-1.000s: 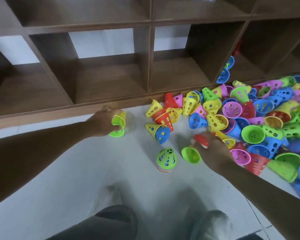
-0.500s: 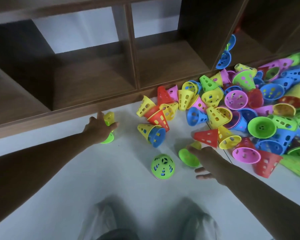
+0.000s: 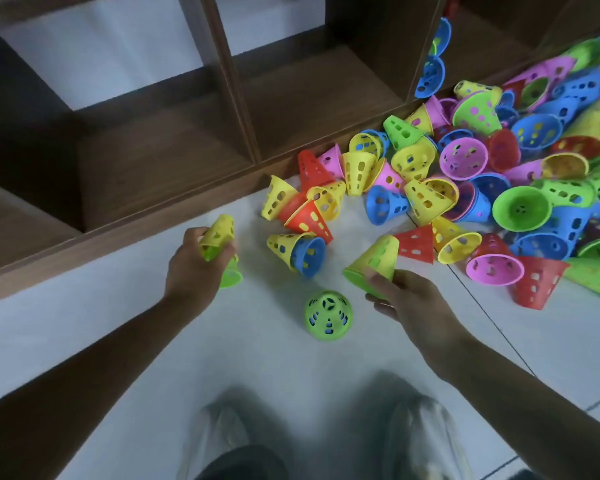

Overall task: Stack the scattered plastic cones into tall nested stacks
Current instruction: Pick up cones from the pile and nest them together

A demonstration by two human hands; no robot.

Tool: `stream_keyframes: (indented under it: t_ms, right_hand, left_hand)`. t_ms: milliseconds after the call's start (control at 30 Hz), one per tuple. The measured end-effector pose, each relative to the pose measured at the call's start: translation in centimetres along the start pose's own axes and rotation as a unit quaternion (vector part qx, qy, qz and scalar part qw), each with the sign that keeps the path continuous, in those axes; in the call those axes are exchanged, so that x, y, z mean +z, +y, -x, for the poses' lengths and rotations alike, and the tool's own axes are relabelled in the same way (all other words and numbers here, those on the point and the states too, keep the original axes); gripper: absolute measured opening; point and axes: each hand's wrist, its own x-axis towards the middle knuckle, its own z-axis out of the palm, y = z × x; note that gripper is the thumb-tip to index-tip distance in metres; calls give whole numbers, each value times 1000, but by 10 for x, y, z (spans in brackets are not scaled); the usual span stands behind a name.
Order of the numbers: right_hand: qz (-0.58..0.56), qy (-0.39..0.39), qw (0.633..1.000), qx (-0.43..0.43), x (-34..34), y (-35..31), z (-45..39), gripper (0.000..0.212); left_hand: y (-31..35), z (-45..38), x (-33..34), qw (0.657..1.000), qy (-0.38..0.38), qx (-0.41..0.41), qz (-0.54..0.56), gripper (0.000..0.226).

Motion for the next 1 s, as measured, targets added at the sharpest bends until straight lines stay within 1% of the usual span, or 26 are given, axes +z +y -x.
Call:
stream_keyframes:
  t_ms: [100,200,267,333,467,633,767,867,1000]
  right_hand:
    - [1,2,997,-71,7,-11,30,35]
    - [-22,-28,992,-119,16,-12,50,48]
    - [-22,-31,989,-141,22,-8,57,55]
    - [18,-14,986,-164,29,0,59,60]
    - [157,5,964,-214,36,13,56,64]
    - [300,25,918,-258,44,25,47,69]
    - [367,10,894,-257,48,36,38,67]
    - [382,1,887,-260,48,41,33,64]
    - [383,-29,889,-250,37,45,35,73]
  left_hand:
    - [18,32,0,993,-3,-1,118,37]
    - [33,56,-4,976,-24,-12,215,40]
    - [40,68,-6,963,-37,-24,266,37]
    - [41,78,-9,953,-37,-42,299,36]
    - [43,93,-13,930,-27,-90,356,30]
    - [46,105,-14,921,-28,-100,376,29]
    - [54,110,-14,920,-42,-87,380,32]
    - [59,110,-15,923,-66,-63,375,36]
    - [72,114,-10,939,-101,-3,329,57]
